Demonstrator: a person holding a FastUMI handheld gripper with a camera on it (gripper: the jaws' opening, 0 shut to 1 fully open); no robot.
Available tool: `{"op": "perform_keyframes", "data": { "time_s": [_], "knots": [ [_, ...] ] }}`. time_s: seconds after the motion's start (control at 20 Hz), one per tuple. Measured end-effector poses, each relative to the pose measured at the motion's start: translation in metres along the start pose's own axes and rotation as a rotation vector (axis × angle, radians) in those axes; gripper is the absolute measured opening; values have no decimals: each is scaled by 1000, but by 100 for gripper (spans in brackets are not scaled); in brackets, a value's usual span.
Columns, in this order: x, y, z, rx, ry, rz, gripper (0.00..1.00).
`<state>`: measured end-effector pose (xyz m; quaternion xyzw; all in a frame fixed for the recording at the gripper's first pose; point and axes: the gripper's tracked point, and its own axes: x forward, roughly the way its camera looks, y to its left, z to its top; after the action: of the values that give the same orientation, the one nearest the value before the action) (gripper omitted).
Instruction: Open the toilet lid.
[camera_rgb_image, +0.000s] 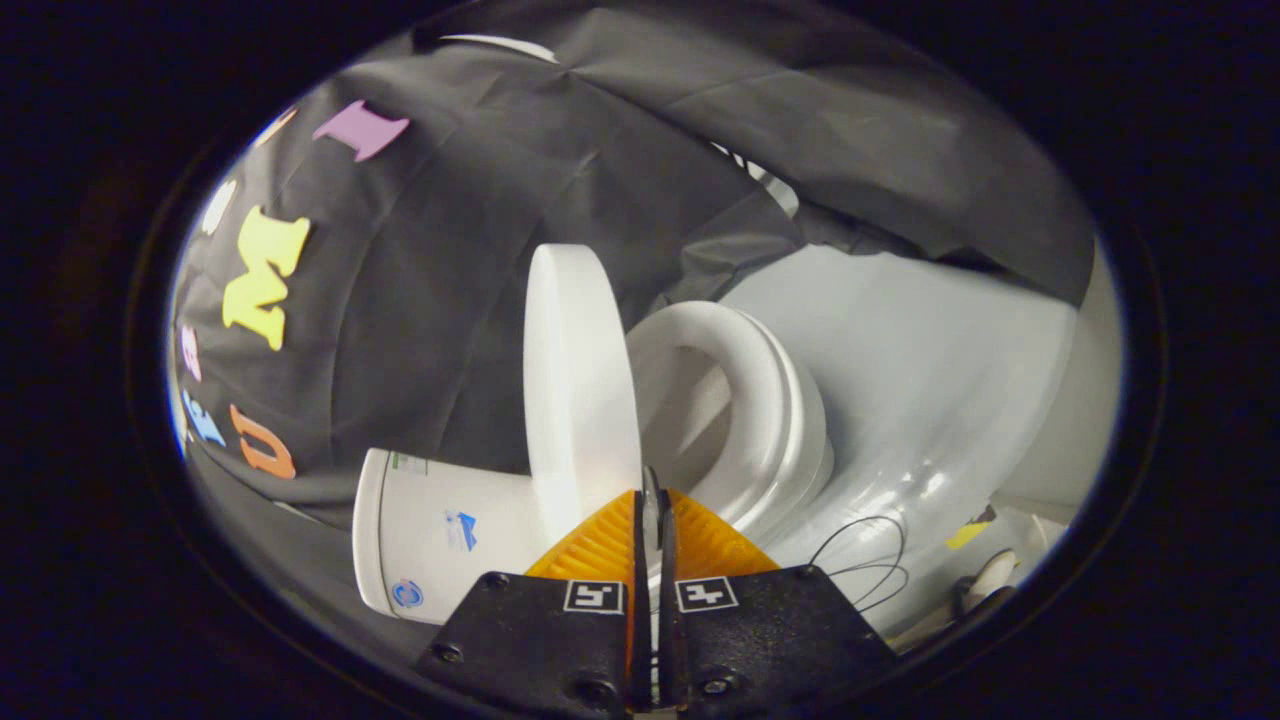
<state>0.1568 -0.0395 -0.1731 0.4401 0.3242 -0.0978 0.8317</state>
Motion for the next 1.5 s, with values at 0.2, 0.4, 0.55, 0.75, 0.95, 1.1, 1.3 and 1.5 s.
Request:
{"op": "perform_keyframes", "data": {
  "time_s": [0.2, 0.4, 0.55, 0.75, 0.95, 1.1, 1.3, 1.5],
  "knots": [
    [-12, 41, -2, -75, -10, 38, 6],
    [-20, 64, -9, -134, -15, 28, 6],
    [-26, 80, -16, -127, -12, 52, 6],
    [-33, 89, -22, -161, -25, 37, 6],
    [-31, 87, -23, -214, -42, 19, 6],
    [-32, 87, -22, -234, -51, 19, 6],
    [-31, 85, -21, -274, -50, 25, 7],
    [-31, 85, -22, -321, -46, 39, 9]
  ]
}}
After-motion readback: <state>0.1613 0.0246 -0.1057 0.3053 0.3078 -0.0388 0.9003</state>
